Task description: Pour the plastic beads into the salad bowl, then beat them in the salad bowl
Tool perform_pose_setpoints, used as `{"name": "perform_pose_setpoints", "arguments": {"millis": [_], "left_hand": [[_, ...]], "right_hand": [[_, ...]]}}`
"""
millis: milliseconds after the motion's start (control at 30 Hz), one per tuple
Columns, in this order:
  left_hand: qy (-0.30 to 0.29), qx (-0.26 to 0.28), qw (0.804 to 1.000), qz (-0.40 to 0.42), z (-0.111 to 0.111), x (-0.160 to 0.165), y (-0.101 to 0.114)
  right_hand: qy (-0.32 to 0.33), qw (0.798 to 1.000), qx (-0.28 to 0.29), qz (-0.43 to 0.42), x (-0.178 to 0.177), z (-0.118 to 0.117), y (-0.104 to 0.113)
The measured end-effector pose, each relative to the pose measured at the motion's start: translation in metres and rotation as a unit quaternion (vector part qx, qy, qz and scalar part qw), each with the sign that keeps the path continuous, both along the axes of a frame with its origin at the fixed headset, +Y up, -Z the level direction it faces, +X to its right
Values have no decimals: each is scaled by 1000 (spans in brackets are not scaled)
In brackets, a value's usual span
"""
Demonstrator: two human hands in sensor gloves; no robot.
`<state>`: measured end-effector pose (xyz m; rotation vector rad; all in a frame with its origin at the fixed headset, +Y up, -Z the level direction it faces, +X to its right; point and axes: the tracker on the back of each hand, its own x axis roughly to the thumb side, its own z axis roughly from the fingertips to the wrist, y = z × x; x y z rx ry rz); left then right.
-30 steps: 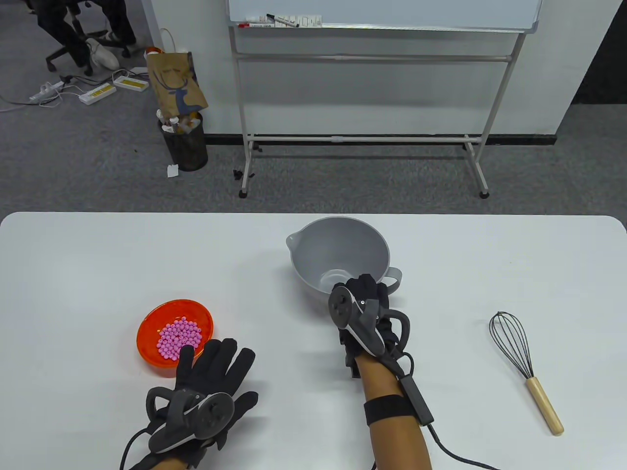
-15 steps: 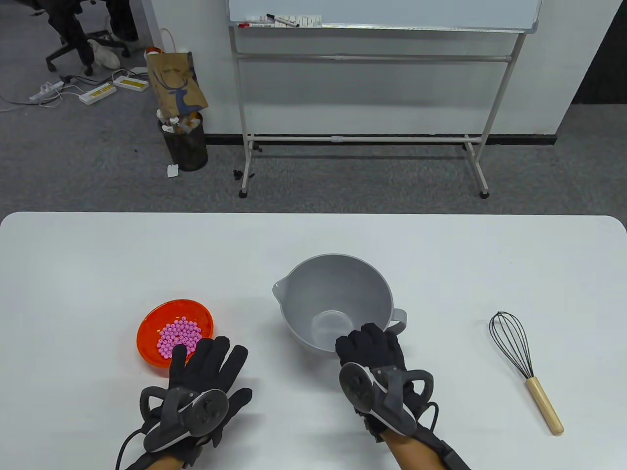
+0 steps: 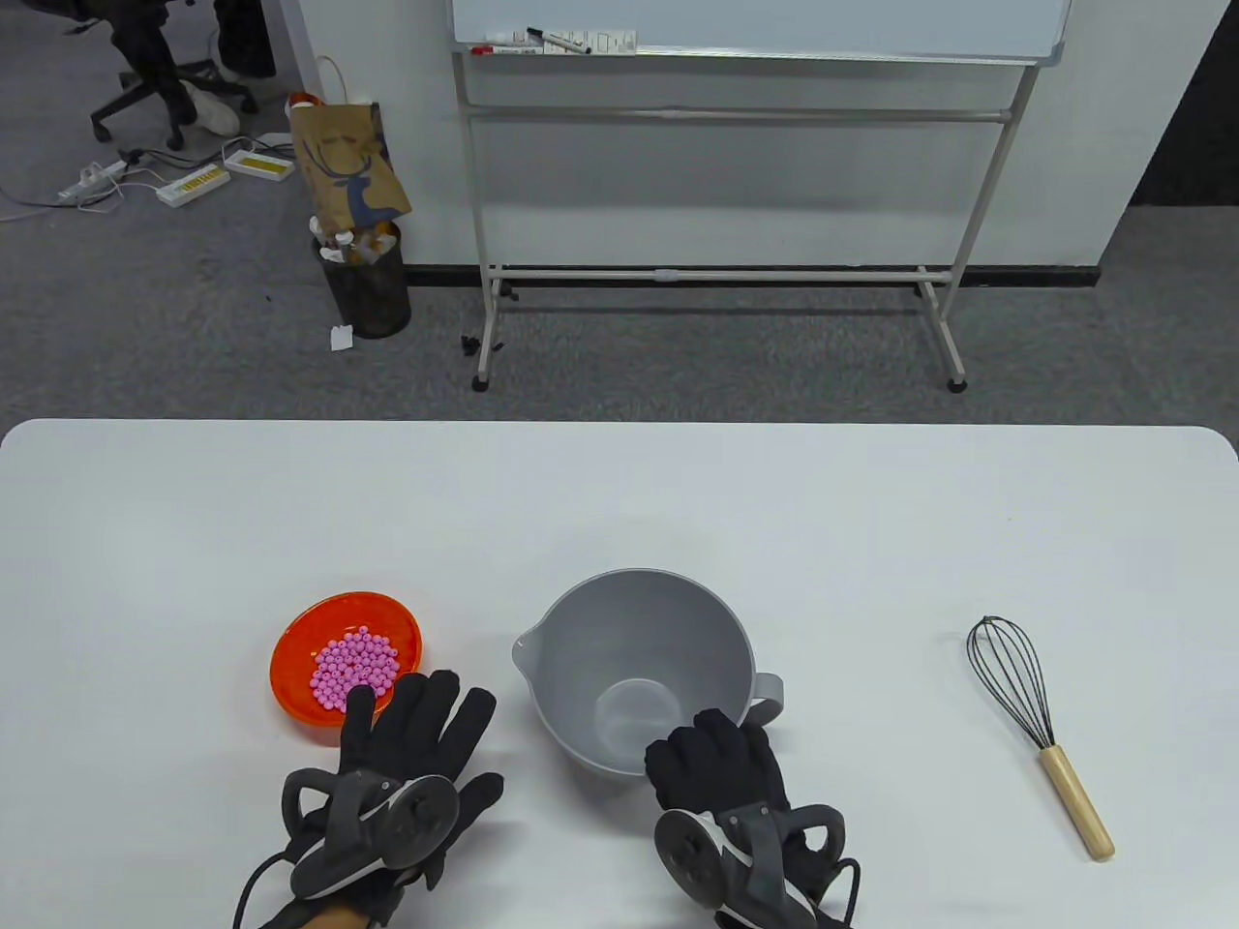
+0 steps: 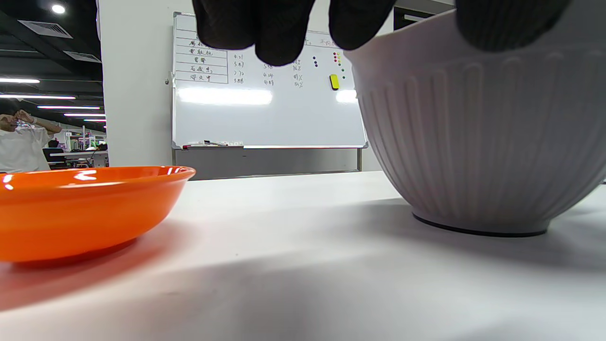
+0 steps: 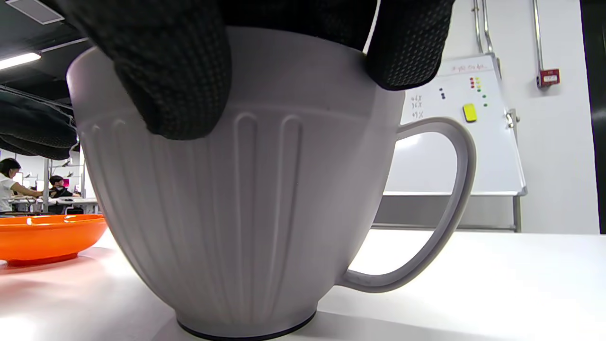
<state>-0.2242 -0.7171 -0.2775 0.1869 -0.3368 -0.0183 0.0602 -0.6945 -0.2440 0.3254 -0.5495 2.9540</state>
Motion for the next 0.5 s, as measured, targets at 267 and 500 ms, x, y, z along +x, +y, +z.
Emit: {"name": "perform_pose_setpoints", "arguments": {"millis": [267,500], "left_hand": [[0,-2,1000,3,0,0,0],[-2,3,1000,7,1,0,2]], "right_hand": [[3,999,-26,-34,15,0,12],[-56,997,-32,-52,64,1,22]]}}
